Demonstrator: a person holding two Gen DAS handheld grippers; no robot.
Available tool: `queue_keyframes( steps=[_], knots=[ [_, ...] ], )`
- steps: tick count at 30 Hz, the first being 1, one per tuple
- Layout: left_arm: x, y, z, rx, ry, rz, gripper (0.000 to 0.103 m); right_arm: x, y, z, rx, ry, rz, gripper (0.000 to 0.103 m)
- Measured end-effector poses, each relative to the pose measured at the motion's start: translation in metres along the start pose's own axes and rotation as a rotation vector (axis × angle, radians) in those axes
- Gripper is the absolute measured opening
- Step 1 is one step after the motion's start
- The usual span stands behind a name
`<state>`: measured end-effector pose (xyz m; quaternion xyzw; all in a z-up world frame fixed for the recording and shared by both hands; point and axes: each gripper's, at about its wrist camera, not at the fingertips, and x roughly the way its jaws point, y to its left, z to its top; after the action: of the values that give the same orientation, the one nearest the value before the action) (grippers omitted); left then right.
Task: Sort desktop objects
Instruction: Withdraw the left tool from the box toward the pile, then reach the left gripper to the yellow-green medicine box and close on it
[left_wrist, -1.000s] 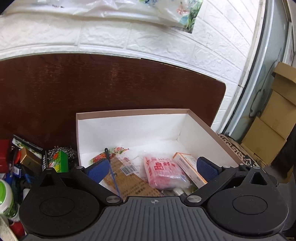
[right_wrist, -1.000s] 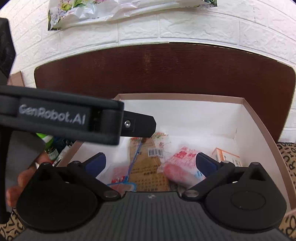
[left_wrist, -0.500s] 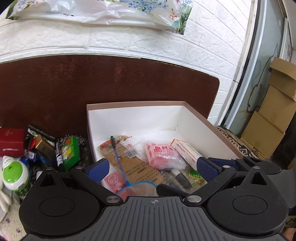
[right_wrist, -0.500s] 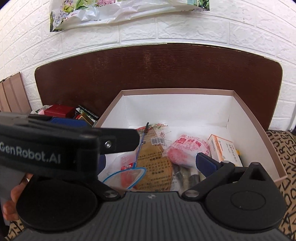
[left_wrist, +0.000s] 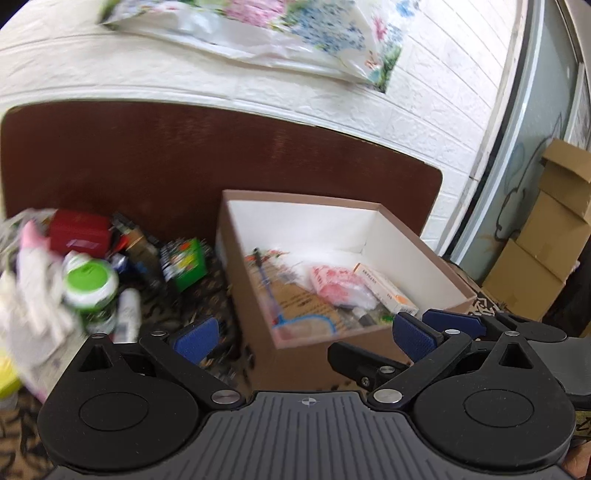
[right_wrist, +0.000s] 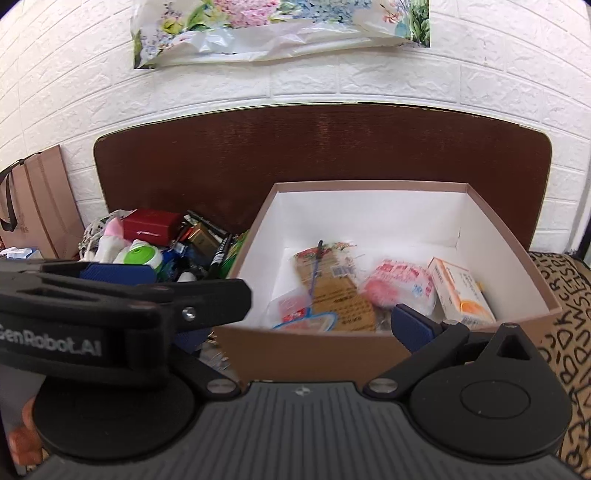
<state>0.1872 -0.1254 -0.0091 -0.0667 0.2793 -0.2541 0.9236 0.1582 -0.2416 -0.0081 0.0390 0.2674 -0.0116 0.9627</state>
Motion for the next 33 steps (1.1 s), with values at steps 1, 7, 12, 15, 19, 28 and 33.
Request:
queue_keyframes(
  steps=[1, 7, 12, 15, 19, 28, 33],
  knots=[
    [-0.007, 0.004, -0.007, -0.010, -0.005, 0.007, 0.103, -0.003, 0.005, -0.004, -0.002, 0.000, 0.000, 0.103],
    [-0.046, 0.031, -0.052, -0.076, -0.006, 0.094, 0.103, -0.014, 0.046, -0.040, -0.013, 0.004, 0.041, 0.103],
    [-0.069, 0.055, -0.081, -0.103, 0.012, 0.191, 0.103, -0.011, 0.087, -0.067, -0.055, 0.034, 0.084, 0.103],
    [-0.078, 0.067, -0.090, -0.110, 0.020, 0.234, 0.103, -0.006, 0.106, -0.079, -0.051, 0.063, 0.117, 0.103],
    [-0.086, 0.080, -0.095, -0.108, 0.030, 0.284, 0.103, 0.003, 0.122, -0.087, -0.036, 0.103, 0.135, 0.103],
    [-0.087, 0.110, -0.093, -0.105, 0.061, 0.364, 0.103, 0.020, 0.147, -0.092, -0.051, 0.138, 0.126, 0.103],
    [-0.093, 0.140, -0.094, -0.171, 0.042, 0.380, 0.103, 0.030, 0.158, -0.092, -0.058, 0.146, 0.135, 0.103]
  ],
)
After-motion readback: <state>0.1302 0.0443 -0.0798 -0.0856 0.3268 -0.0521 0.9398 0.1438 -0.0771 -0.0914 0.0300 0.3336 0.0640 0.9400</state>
